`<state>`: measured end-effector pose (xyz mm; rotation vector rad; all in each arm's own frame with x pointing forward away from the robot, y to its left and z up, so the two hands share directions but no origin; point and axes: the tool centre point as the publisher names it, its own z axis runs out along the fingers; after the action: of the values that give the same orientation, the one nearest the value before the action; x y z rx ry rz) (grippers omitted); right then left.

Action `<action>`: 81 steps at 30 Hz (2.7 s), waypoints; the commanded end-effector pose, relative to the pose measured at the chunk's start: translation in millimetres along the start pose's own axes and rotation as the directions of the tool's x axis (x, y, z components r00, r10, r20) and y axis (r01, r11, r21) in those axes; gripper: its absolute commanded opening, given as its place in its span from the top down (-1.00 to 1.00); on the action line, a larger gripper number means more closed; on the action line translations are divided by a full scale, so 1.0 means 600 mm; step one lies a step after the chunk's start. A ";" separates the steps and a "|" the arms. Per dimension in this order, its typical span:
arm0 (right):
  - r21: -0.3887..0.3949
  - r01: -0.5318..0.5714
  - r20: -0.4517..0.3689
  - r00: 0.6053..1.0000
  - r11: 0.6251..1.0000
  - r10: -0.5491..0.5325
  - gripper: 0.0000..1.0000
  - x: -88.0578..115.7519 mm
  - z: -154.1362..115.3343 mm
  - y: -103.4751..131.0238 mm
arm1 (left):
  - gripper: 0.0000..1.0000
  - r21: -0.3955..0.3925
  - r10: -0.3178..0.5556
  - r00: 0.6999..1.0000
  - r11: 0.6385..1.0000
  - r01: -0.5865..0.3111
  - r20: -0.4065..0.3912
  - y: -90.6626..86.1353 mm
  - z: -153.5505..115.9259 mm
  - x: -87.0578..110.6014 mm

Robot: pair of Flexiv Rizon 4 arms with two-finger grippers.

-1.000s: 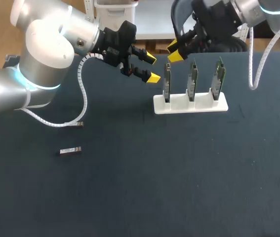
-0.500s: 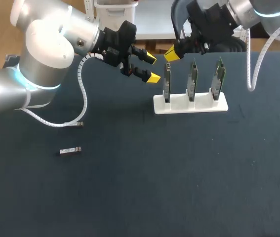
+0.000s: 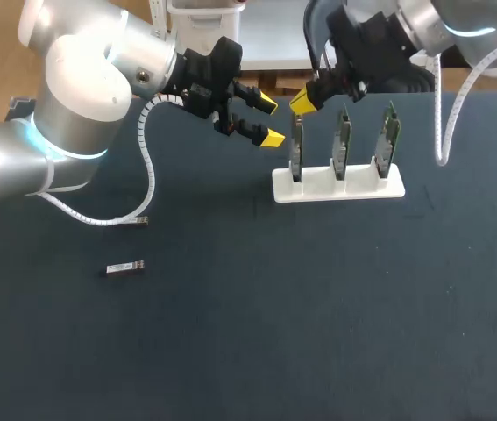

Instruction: Pick up the optical module with the left hand, and insert it into the network port with the right hand.

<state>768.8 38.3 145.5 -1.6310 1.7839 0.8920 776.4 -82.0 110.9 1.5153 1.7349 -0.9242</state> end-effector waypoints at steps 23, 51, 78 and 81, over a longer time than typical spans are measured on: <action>-0.009 -0.041 -0.029 0.999 0.999 0.041 1.00 0.025 0.016 -0.003 | -1.00 0.004 -0.002 1.000 1.000 0.002 -0.005 0.004 0.001 -0.002; 0.005 -0.001 0.182 0.983 1.000 0.000 1.00 -0.034 -0.076 0.006 | -1.00 0.004 -0.002 1.000 1.000 0.002 -0.005 0.004 0.001 -0.002; -0.101 0.007 0.082 0.997 0.995 0.002 1.00 0.093 -0.150 -0.016 | -1.00 0.004 -0.002 1.000 1.000 0.002 -0.005 0.004 0.001 -0.002; -0.109 0.000 0.077 0.997 0.994 0.008 1.00 0.099 -0.150 -0.017 | -1.00 0.004 -0.002 1.000 1.000 0.002 -0.005 0.004 0.001 -0.002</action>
<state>768.9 -68.7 156.3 -1.6292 1.7161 1.0363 776.4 -82.0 110.9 1.5153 1.7348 -0.9242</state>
